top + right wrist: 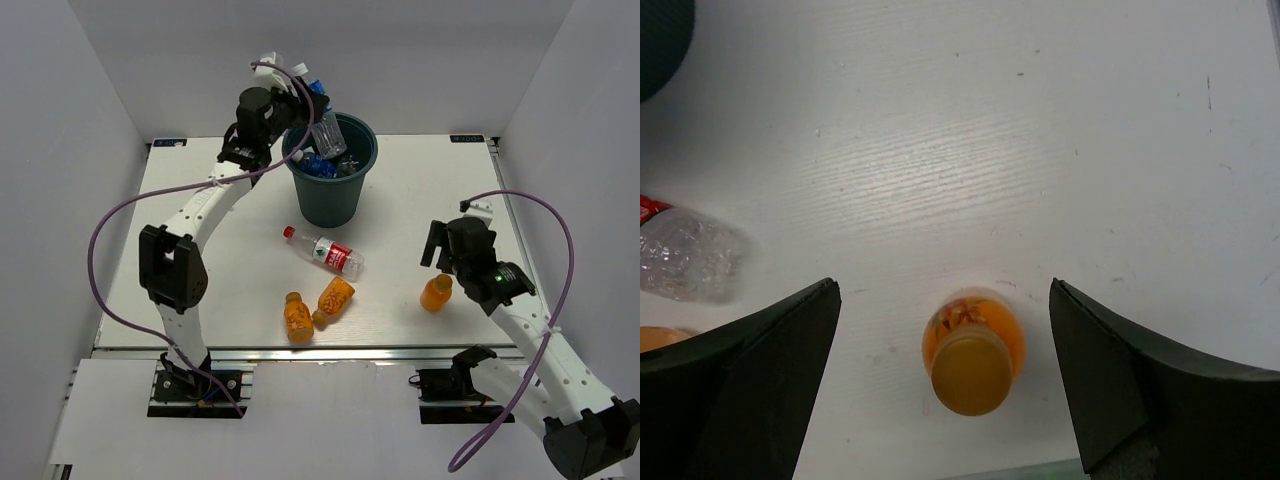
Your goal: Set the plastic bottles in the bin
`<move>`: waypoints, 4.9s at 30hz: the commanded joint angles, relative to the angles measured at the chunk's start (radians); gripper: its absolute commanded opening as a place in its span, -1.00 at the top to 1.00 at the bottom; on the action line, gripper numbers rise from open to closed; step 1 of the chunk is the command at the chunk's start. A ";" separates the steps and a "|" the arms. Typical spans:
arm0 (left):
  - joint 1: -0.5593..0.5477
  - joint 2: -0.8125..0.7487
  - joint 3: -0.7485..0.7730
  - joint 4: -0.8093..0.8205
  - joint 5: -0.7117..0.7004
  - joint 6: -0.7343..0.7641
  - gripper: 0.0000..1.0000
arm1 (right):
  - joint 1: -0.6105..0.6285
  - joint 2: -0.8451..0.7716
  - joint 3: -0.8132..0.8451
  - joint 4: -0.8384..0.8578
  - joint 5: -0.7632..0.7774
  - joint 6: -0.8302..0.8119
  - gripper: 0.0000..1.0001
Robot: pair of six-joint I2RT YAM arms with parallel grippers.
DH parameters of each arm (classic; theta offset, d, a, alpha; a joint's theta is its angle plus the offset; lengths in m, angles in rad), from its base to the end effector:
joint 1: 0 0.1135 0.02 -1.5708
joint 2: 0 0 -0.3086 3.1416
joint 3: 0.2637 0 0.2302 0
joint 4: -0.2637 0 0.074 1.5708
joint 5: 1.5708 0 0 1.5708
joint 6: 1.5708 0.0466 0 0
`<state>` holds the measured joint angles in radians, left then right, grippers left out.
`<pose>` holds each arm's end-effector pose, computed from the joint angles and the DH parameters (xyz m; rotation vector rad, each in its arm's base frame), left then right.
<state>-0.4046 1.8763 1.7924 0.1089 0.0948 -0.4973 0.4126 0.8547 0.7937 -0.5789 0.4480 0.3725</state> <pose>0.4208 -0.1850 0.4520 0.0036 1.5996 -0.7822 0.1326 0.0360 0.3234 0.2006 2.1299 -0.0390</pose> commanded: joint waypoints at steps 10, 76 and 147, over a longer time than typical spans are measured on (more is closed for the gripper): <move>-0.017 0.093 0.163 -0.090 0.031 0.080 -0.96 | -0.003 -0.008 -0.011 -0.183 -0.055 0.170 -0.79; 0.007 -0.645 -0.996 -0.325 -0.420 -0.366 -0.96 | 0.175 1.222 1.319 0.012 -0.152 -0.328 0.13; -0.175 -0.279 -0.884 0.098 -0.124 -0.595 0.41 | 0.103 -0.028 0.078 0.361 0.087 -0.121 -0.79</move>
<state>-0.5728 1.7042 0.8543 0.1577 -0.0772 -1.0885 0.5182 0.8604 0.8825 -0.2371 0.5209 0.2443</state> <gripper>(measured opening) 0.656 0.895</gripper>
